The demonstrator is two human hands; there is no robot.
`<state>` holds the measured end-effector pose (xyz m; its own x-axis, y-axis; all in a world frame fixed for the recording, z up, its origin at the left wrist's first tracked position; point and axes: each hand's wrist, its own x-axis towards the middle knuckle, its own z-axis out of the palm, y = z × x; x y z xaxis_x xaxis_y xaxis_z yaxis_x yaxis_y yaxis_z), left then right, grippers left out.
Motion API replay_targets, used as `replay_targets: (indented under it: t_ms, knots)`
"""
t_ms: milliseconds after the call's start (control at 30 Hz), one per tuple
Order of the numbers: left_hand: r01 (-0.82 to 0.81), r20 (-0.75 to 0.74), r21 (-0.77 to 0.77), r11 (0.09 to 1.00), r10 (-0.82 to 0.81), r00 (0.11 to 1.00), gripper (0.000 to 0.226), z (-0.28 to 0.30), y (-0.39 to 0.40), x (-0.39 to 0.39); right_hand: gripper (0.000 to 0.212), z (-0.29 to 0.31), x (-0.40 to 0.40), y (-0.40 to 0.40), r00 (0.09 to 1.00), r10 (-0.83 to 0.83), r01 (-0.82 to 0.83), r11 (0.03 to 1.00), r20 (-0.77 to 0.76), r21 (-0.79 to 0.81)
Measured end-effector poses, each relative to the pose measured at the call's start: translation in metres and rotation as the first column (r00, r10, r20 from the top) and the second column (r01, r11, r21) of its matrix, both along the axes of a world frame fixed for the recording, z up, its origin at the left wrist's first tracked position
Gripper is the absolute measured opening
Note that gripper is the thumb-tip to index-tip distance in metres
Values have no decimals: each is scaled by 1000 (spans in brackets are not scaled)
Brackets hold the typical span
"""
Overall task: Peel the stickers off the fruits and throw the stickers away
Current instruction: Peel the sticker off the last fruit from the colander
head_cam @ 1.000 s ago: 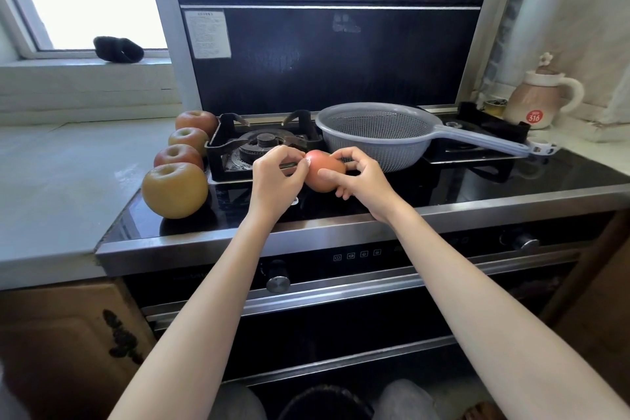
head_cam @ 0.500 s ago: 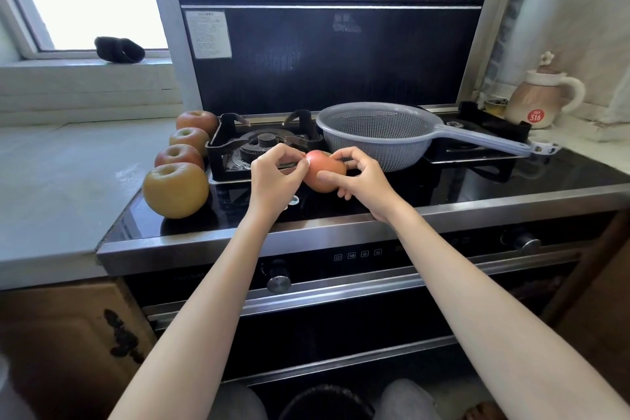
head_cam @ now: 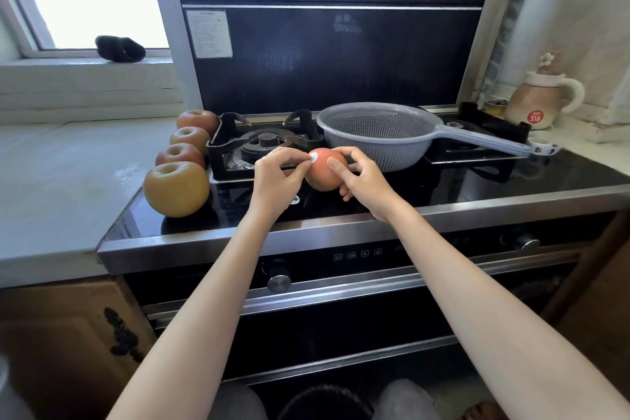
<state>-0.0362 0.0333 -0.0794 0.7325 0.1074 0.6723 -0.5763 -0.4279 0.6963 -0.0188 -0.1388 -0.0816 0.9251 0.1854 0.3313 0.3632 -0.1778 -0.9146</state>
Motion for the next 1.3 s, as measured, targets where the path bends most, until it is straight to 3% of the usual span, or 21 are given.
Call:
replay_targets:
  t_ms: [267,700,1033,1300]
  knots:
    - [-30,98,116,993,18,995,10,0,0,-1,27,0,2,0,1000,-8,8,1000,-9,-19]
    - [-39,128,197,980,14,992,12,0,0,-1,26,0,1,0,999,-8,8,1000,-32,-16]
    - [-156,213,391,907,76,974,15,5,-8,-10,30,1,0,0,999,-14,14,1000,-39,-20]
    - [-174,201,439,881,93,975,17,7,-8,-11,30,1,0,0,999,-10,9,1000,-43,-29]
